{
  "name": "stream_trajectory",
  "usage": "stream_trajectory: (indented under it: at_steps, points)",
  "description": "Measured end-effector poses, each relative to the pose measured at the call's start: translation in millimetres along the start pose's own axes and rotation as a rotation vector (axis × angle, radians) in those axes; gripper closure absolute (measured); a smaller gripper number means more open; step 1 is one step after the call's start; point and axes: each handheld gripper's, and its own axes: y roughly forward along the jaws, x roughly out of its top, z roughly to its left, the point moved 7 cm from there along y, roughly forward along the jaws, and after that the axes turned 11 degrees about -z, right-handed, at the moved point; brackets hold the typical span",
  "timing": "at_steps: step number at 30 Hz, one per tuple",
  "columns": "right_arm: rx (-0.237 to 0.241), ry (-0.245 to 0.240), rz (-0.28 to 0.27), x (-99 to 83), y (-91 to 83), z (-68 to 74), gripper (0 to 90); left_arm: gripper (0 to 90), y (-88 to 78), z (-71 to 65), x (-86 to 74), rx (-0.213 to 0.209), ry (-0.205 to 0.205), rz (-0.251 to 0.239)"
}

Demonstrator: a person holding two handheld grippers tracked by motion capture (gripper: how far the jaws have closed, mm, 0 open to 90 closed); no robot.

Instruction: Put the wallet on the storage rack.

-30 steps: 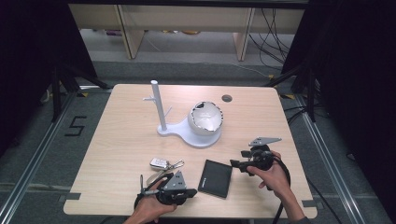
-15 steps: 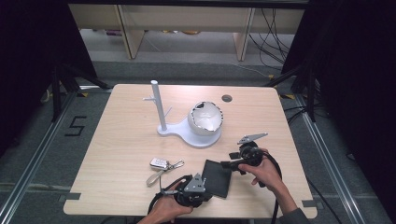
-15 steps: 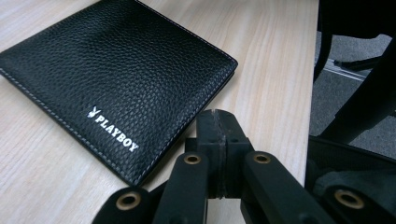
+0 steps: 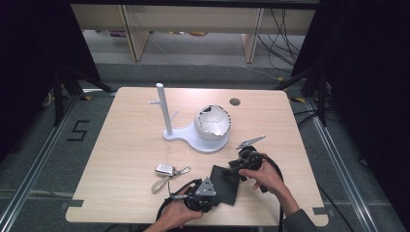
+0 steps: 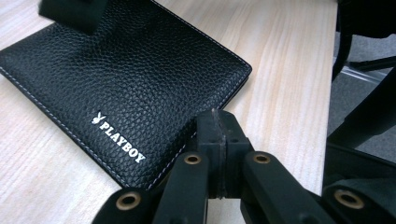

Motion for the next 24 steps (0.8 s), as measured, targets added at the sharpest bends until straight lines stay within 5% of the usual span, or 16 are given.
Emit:
stream_trajectory:
  at_steps: [6,11,12,16,19,24]
  points:
    - [-0.003,0.007,0.008,-0.5,2.4,-3.3,42.3,89.2,-2.6,2.8,-0.2,0.015,-0.005,0.01]
    - [0.022,0.027,0.007,-1.2,2.1,-6.0,43.7,89.2,-9.2,13.5,-1.7,0.042,0.039,0.052]
    - [0.004,0.029,0.005,-1.2,1.9,-7.6,44.4,89.2,-8.2,13.8,-1.3,0.055,0.009,0.03]
    - [0.039,0.062,0.015,-2.4,3.4,-7.4,47.7,89.2,-10.3,18.4,-2.4,0.057,0.023,0.045]
    - [0.0,0.104,0.047,-5.4,-1.2,-7.0,48.0,89.2,-10.5,18.7,-2.5,0.059,0.027,0.051]
    - [0.041,0.147,0.012,-4.0,-4.7,-8.1,53.3,89.3,-8.1,15.5,-1.3,0.059,0.001,0.028]
